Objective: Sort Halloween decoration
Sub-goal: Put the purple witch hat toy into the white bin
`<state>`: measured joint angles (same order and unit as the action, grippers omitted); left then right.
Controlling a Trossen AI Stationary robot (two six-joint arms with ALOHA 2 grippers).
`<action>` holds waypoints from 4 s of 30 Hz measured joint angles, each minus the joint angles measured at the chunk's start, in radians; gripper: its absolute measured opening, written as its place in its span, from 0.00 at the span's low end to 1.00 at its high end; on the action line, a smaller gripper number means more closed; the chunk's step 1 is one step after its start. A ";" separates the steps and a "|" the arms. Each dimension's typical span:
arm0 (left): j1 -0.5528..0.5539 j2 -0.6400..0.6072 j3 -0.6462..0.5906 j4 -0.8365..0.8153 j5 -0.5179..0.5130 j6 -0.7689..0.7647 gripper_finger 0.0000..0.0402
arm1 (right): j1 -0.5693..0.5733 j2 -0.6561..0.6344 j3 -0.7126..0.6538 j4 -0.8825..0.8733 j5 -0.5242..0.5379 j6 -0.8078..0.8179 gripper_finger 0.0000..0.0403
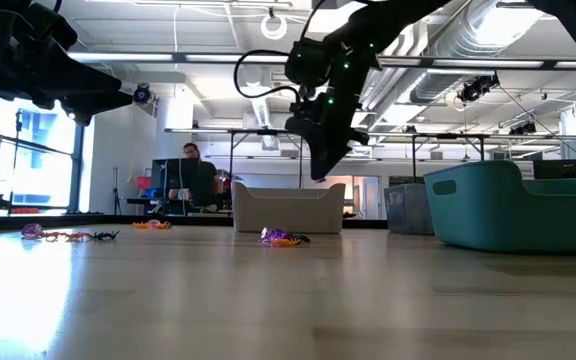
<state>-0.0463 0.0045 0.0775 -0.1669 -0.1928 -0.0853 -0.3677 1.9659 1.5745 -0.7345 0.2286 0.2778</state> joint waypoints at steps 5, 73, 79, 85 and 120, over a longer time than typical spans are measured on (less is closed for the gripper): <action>0.000 0.000 0.000 0.000 0.000 0.000 0.46 | 0.002 0.000 0.000 -0.001 0.005 -0.005 0.30; 0.000 0.007 0.000 0.000 0.000 0.000 0.46 | 0.305 0.266 0.005 0.273 -0.122 0.271 0.29; 0.000 0.007 0.000 0.000 0.000 0.000 0.46 | 0.305 0.269 0.004 0.272 -0.125 0.264 0.29; 0.000 0.007 0.000 0.000 0.000 0.000 0.46 | 0.304 0.270 0.003 0.270 -0.127 0.264 0.23; 0.000 0.007 0.000 0.000 0.000 0.000 0.46 | 0.316 0.244 -0.002 0.280 -0.099 0.269 0.02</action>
<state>-0.0463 0.0120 0.0774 -0.1668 -0.1928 -0.0854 -0.0518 2.2104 1.5723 -0.4549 0.1293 0.5472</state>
